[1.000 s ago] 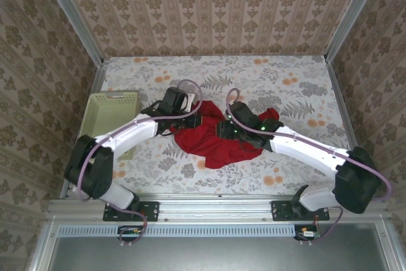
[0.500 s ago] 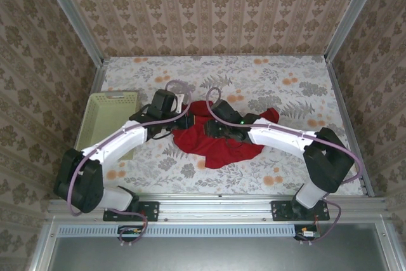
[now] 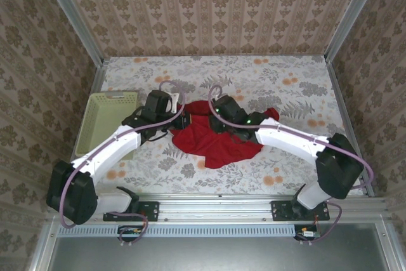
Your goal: Fold the inside-out t-shirt
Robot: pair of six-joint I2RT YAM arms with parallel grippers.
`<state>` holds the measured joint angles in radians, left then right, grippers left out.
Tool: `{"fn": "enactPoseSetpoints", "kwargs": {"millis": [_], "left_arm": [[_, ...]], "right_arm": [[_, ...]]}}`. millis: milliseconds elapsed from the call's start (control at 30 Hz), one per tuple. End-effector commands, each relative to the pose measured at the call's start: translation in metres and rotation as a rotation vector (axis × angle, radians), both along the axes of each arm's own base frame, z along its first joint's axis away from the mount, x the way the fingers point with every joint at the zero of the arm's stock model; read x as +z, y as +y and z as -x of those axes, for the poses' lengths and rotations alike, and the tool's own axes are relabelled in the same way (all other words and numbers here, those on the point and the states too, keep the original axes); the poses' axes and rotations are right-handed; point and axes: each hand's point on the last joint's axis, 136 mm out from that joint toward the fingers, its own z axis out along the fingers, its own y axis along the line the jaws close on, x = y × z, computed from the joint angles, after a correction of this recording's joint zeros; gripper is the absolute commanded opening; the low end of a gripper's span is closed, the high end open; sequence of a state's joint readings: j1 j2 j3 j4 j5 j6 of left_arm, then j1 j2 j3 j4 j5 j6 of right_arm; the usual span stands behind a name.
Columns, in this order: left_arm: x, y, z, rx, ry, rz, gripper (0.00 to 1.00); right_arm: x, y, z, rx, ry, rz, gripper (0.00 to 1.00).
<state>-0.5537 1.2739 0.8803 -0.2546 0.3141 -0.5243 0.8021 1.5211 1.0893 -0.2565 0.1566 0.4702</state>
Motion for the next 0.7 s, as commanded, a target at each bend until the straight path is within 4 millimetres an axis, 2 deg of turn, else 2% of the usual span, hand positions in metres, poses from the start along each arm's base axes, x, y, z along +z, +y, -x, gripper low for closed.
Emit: {"fn": "enactPoseSetpoints", "kwargs": {"millis": [0, 100, 200, 300, 433, 533, 667], "left_arm": [[0.007, 0.003, -0.006, 0.023, -0.01, 0.003, 0.0], [0.01, 0.004, -0.007, 0.022, -0.014, -0.001, 0.0], [0.012, 0.004, -0.006, 0.025, -0.017, 0.0, 0.0], [0.014, 0.005, -0.006, 0.028, -0.02, 0.005, 0.0], [0.016, 0.008, -0.004, 0.03, -0.025, 0.003, 0.0], [0.018, 0.008, -0.003, 0.03, -0.025, 0.007, 0.0], [0.026, 0.006, -0.002, 0.023, -0.037, 0.032, 0.0]], "right_arm": [[0.013, 0.031, 0.019, 0.114, -0.029, -0.05, 0.29], [-0.001, 0.049, 0.023, 0.147, -0.004, -0.056, 0.29], [-0.02, 0.051, 0.016, 0.124, 0.022, -0.017, 0.29], [-0.032, 0.042, 0.003, 0.074, 0.023, 0.024, 0.32], [-0.041, 0.01, -0.017, -0.05, 0.01, 0.125, 0.35], [-0.042, -0.008, -0.025, -0.094, 0.002, 0.158, 0.37], [-0.041, -0.004, -0.031, -0.051, 0.013, 0.15, 0.4]]}}
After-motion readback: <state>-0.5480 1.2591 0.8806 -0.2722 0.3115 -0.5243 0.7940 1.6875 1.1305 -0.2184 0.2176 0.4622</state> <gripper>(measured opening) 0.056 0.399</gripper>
